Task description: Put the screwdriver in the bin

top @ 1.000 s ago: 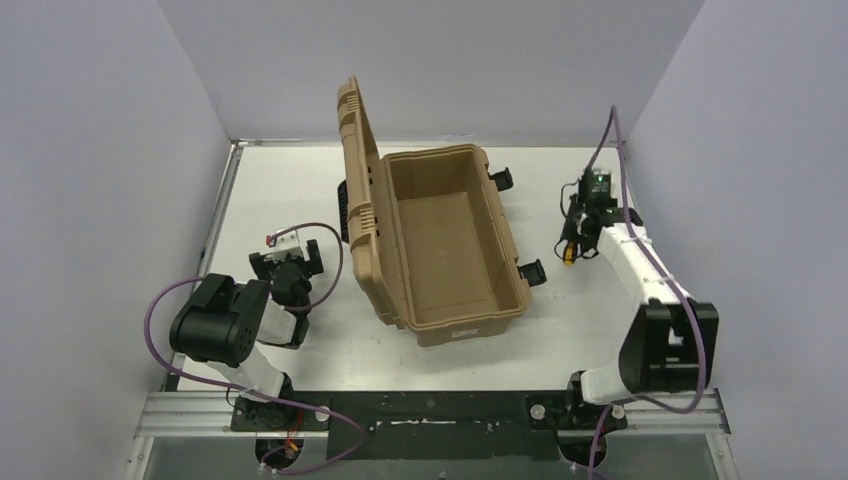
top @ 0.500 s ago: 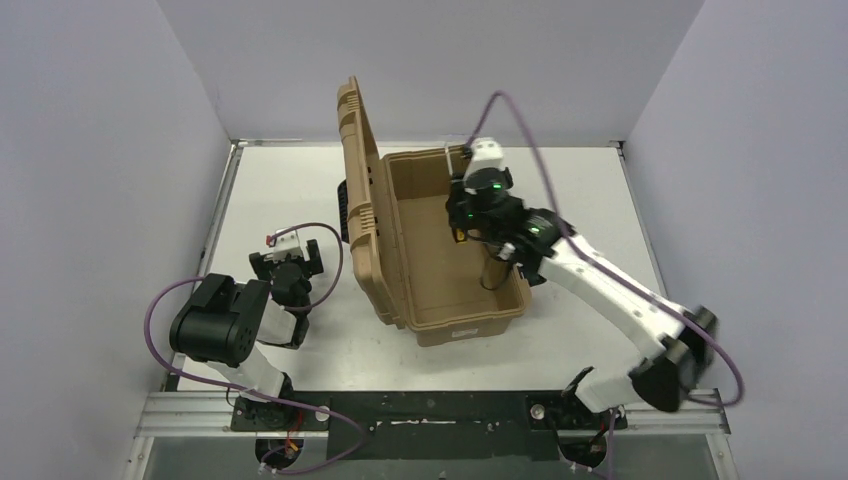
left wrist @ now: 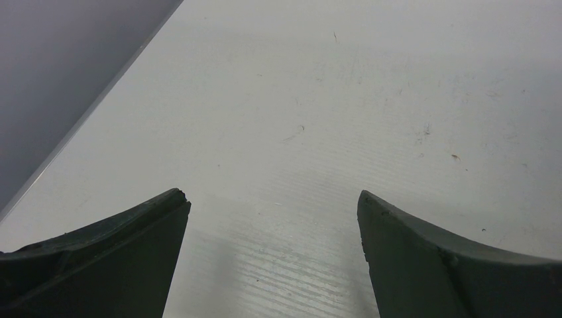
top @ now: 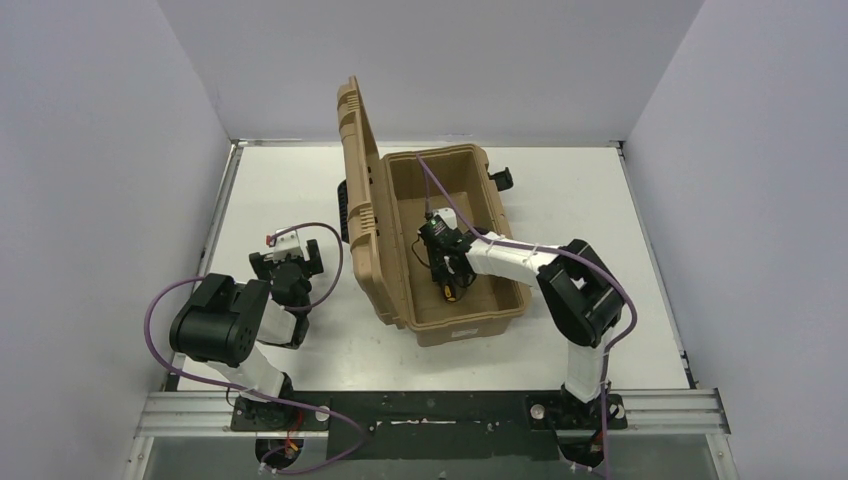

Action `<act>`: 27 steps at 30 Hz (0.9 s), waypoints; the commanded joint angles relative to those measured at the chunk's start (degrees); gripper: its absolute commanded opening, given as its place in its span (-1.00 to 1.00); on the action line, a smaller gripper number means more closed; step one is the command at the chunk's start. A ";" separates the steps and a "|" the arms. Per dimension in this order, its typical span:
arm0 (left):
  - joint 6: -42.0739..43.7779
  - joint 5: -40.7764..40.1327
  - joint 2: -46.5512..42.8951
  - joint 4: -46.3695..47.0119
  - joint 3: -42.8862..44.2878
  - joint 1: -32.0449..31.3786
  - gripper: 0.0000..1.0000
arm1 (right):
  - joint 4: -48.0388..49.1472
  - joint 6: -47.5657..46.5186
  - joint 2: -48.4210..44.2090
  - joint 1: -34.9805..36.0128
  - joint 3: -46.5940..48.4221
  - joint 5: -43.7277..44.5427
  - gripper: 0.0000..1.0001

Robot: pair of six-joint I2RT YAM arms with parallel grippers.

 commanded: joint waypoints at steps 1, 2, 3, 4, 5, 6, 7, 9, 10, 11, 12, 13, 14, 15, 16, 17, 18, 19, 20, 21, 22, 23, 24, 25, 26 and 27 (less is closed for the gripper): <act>-0.87 0.27 -0.44 1.82 1.19 0.43 0.94 | 3.61 2.79 0.28 -0.01 -0.04 0.07 -0.34; -0.87 0.30 -0.48 1.81 1.19 0.43 0.94 | 3.20 2.89 0.00 -0.02 0.03 0.48 -0.02; -0.87 0.26 -0.48 1.84 1.19 0.44 0.94 | 2.80 2.84 -0.57 -0.02 0.33 0.85 0.29; -0.87 0.33 -0.44 1.76 1.19 0.39 0.94 | 2.28 2.57 -1.34 0.05 0.68 1.31 0.59; -0.87 0.37 -0.46 1.80 1.19 0.36 0.94 | 1.90 2.23 -2.37 0.13 1.23 1.69 0.82; -0.87 0.31 -0.48 1.78 1.19 0.43 0.94 | 1.75 1.67 -3.68 0.20 1.79 1.83 0.97; -0.87 0.37 -0.48 1.74 1.24 0.38 0.94 | 1.60 1.10 -5.13 0.24 2.56 1.86 1.00; -0.87 0.31 -0.48 1.71 1.19 0.44 0.94 | 1.04 -0.35 -8.34 0.29 4.27 2.51 1.00; -0.87 0.37 -0.44 1.78 1.19 0.42 0.94 | 0.53 -1.29 -10.08 0.25 5.27 2.94 1.00; -0.87 0.35 -0.44 1.80 1.19 0.38 0.94 | 0.20 -2.37 -11.94 0.24 6.33 3.44 1.00; -0.89 0.30 -0.47 1.74 1.19 0.40 0.94 | -0.22 -3.42 -13.56 0.24 7.40 3.94 1.00; -0.88 0.33 -0.44 1.74 1.19 0.43 0.94 | -0.76 -4.53 -15.28 0.20 8.69 4.53 1.00; -0.88 0.34 -0.47 1.74 1.19 0.42 0.94 | -1.44 -5.61 -16.81 0.16 10.06 5.23 1.00; -0.87 0.37 -0.48 1.74 1.19 0.37 0.94 | -2.37 -6.89 -18.25 0.04 11.29 5.87 1.00; -0.93 0.33 -0.43 1.74 1.19 0.39 0.94 | -3.23 -8.22 -19.74 -0.13 12.61 6.43 1.00; -0.88 0.33 -0.48 1.75 1.19 0.41 0.94 | -3.82 -9.64 -21.86 -0.37 13.58 7.12 1.00; -0.89 0.33 -0.48 1.74 1.19 0.36 0.94 | -4.14 -10.98 -23.04 -0.81 14.21 7.76 1.00; -0.92 0.38 -0.44 1.75 1.19 0.43 0.94 | -4.16 -11.99 -25.60 -1.76 14.25 8.09 1.00; -0.88 0.33 -0.48 1.78 1.19 0.39 0.94 | -3.88 -12.78 -27.37 -3.31 13.90 8.18 1.00; -0.88 0.35 -0.48 1.76 1.19 0.39 0.94 | -3.56 -13.16 -29.37 -5.44 13.17 8.02 1.00; -0.89 0.30 -0.48 1.84 1.19 0.37 0.94 | -3.25 -13.32 -31.25 -8.18 12.19 8.02 1.00; -0.88 0.23 -0.43 1.87 1.19 0.43 0.94 | -2.50 -13.73 -33.12 -10.85 10.59 8.18 1.00; -0.80 0.26 -0.47 1.84 1.17 0.36 0.94 | -1.36 -14.16 -35.03 -14.03 8.60 8.34 1.00; -0.79 0.19 -0.40 1.92 1.11 0.43 0.94 | 0.76 -14.50 -36.67 -17.29 5.35 8.21 1.00; -0.79 0.22 -0.46 1.91 1.10 0.43 0.94 | 3.11 -15.07 -38.61 -20.60 2.14 7.44 1.00; -0.79 0.16 -0.44 1.93 1.10 0.37 0.94 | 6.04 -15.75 -40.47 -25.15 -1.54 6.15 1.00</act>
